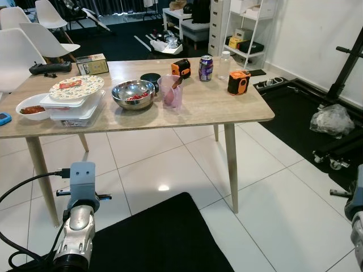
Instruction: Restocking fridge
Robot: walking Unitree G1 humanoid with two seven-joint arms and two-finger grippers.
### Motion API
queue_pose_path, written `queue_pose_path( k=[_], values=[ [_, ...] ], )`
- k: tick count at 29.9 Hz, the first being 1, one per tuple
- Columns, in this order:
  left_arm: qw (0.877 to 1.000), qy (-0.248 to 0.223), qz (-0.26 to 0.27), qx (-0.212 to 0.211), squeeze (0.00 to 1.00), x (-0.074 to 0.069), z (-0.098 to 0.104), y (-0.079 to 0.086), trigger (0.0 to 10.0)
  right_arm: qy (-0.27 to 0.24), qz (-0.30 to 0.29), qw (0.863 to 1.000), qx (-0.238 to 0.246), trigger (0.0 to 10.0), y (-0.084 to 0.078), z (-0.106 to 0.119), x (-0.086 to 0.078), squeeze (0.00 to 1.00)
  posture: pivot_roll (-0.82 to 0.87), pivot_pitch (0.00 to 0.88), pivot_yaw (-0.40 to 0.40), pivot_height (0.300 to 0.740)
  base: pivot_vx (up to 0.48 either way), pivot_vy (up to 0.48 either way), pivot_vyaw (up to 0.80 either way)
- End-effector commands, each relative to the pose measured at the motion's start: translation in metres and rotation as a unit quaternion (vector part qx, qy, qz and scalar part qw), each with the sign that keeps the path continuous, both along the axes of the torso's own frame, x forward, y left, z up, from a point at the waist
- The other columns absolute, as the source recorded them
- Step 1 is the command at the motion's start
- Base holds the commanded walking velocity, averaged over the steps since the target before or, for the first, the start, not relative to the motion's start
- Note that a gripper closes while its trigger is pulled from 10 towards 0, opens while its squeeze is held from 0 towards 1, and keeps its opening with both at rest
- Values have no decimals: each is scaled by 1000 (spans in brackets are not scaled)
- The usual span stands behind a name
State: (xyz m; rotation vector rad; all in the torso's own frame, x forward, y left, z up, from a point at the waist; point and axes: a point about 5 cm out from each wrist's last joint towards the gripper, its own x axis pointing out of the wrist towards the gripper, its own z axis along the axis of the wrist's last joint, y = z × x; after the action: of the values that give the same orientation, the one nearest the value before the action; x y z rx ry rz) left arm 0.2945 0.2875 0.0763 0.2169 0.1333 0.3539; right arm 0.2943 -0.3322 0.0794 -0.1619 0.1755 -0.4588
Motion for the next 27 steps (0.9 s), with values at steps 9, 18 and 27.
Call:
queue_pose_path(
  k=[9, 18, 27],
  values=[
    [992, -36, -119, -33, 0, 19, 9, -70, 10000, -55, 168, 984, 14, 10000, 84, 10, 35, 0, -11, 38, -17, 740, 0, 0, 0],
    [952, -10, -289, -101, 0, 6, -4, -161, 10000, -36, 302, 951, 61, 10000, 161, -15, 27, 0, -7, 41, -19, 740, 0, 0, 0],
    [945, 42, -306, -106, 0, -9, -31, -167, 10000, 7, 293, 953, 79, 10000, 166, -40, 14, 0, -13, 40, -15, 740, 0, 0, 0]
  ],
)
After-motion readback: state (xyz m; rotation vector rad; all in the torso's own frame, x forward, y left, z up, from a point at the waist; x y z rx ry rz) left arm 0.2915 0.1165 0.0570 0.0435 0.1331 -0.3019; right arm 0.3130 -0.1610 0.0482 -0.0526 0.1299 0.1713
